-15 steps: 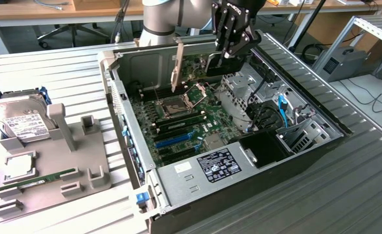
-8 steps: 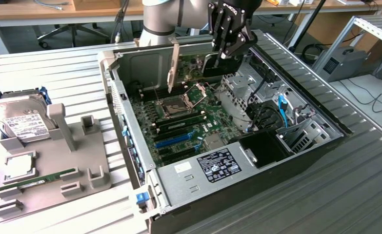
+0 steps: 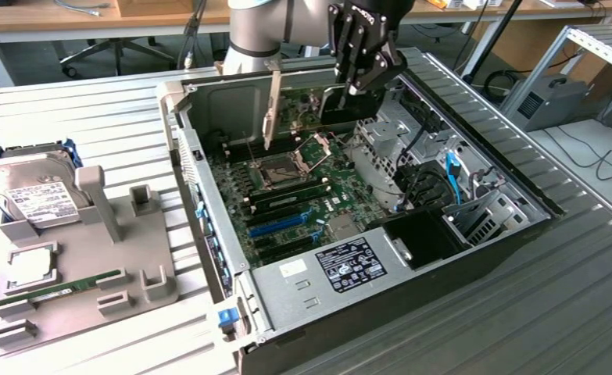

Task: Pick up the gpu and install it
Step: 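Insert the gpu into the slot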

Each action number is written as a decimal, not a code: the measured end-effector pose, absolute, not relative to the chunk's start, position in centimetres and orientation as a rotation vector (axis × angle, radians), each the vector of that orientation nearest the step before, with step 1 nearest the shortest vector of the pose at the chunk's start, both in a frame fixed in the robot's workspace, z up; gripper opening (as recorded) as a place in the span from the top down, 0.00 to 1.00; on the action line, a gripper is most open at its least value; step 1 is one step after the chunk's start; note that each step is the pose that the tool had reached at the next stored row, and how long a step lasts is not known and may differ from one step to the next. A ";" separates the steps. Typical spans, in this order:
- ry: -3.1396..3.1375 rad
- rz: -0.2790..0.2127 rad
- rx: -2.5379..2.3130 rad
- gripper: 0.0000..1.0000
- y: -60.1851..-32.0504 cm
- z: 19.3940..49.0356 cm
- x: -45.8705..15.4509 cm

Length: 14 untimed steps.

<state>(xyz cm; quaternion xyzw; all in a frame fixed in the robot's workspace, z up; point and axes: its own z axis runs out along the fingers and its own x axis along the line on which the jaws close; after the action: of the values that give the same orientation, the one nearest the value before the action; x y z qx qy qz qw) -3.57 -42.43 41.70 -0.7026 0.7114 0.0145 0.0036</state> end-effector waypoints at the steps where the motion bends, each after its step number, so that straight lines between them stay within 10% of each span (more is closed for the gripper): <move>1: 2.230 0.045 -2.202 0.73 -42.4 41.7 -3.7; 14: 2.228 0.041 -2.200 0.73 -42.4 40.9 -4.8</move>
<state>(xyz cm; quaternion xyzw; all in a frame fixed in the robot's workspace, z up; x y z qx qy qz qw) -4.83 -42.43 40.93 -0.7026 0.7114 0.0131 0.0051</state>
